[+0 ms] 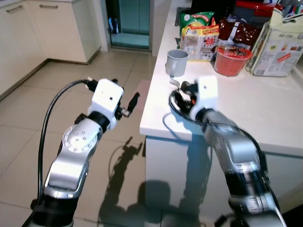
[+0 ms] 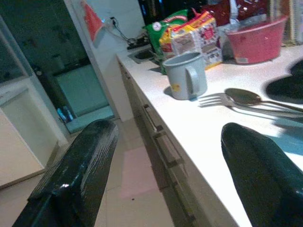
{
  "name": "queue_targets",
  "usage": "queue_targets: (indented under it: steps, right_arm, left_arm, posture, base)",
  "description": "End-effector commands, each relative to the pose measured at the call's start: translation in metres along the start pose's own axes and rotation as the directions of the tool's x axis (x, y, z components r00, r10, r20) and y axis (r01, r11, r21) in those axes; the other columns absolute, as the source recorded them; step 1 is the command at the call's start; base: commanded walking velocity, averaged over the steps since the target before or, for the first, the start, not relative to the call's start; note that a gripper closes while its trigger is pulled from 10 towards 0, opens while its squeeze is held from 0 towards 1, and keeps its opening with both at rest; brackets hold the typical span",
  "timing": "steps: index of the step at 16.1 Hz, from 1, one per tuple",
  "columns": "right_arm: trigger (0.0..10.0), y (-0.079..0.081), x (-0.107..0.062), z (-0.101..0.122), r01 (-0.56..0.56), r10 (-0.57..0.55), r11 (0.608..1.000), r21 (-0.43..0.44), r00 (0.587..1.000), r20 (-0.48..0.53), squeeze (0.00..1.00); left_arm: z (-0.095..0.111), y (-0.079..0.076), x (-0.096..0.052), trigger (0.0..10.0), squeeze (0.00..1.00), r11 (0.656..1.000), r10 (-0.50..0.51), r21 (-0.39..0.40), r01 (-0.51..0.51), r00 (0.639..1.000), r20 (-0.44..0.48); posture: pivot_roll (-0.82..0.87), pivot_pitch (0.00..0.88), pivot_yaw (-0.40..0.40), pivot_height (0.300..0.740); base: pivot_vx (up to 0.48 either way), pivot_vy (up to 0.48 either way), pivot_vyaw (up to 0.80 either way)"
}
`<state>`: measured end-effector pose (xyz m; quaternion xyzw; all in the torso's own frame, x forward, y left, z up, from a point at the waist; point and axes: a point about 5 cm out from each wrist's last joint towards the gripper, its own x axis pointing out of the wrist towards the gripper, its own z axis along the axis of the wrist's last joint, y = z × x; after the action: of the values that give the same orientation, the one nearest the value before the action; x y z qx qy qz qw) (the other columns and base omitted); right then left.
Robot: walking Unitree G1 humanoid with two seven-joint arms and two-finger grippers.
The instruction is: Setting the table
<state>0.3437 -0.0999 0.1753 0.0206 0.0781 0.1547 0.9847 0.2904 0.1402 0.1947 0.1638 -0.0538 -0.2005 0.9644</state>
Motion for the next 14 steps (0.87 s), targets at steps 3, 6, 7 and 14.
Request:
queue_targets:
  steps: [3,6,7,14]
  right_arm:
    - [10.0,0.005,0.024,0.002,-0.015,0.009,0.997,-0.070,0.996,-0.086,1.00]
    - [10.0,-0.001,0.044,0.002,0.052,-0.066,0.994,-0.097,0.986,-0.153,0.41]
    - [10.0,-0.003,0.048,0.003,0.071,-0.089,0.991,-0.113,0.983,-0.161,0.00]
    - [10.0,0.002,0.056,-0.020,0.043,-0.053,0.998,-0.040,0.954,-0.295,0.00]
  left_arm:
    - [0.005,-0.008,0.000,10.0,0.00,0.998,-0.058,0.000,0.058,0.998,0.009]
    - [0.005,-0.009,-0.003,10.0,0.00,0.996,-0.094,-0.011,0.094,0.996,0.005]
    - [0.006,-0.012,-0.005,10.0,0.00,0.992,-0.122,-0.025,0.122,0.993,0.006]
    - [0.006,-0.018,-0.008,10.0,0.00,0.986,-0.164,-0.040,0.164,0.986,0.001]
  posture:
    - [0.04,0.000,-0.019,0.740]
    - [0.05,0.000,-0.023,0.740]
    - [0.05,0.000,-0.027,0.740]
    - [0.06,0.000,-0.038,0.740]
  base:
    - [0.000,0.000,0.00]
    - [0.000,0.000,0.00]
    - [0.000,0.000,0.00]
    - [0.000,0.000,0.00]
